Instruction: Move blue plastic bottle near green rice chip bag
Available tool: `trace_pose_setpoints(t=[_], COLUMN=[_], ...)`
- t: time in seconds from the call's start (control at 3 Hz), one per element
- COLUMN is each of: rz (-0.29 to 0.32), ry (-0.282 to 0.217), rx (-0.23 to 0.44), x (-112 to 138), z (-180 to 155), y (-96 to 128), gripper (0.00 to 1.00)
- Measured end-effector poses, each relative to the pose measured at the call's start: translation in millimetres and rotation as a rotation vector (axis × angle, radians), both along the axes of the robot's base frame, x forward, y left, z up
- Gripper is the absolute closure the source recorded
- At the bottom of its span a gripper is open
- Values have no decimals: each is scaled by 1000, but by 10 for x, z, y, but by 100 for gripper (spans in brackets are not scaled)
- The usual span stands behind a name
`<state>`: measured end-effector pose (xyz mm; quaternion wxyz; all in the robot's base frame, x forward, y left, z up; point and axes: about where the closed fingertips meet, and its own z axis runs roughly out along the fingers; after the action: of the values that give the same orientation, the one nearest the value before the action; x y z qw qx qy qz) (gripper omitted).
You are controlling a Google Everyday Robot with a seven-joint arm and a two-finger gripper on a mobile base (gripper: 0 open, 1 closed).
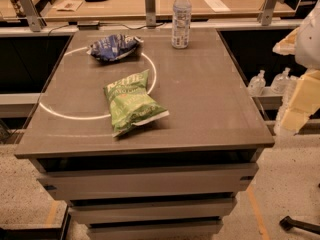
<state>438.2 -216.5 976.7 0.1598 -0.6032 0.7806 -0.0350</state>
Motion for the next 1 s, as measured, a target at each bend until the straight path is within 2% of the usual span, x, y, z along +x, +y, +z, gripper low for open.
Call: trace_pose_setpoints(t=[0.33, 0.67, 1.0], rz=[0, -19, -102], ry=[0, -25, -74], rx=[0, 16, 94], x=[0, 7, 54], z=[0, 46, 144], y=[0, 3, -3], gripper=[0, 0, 0])
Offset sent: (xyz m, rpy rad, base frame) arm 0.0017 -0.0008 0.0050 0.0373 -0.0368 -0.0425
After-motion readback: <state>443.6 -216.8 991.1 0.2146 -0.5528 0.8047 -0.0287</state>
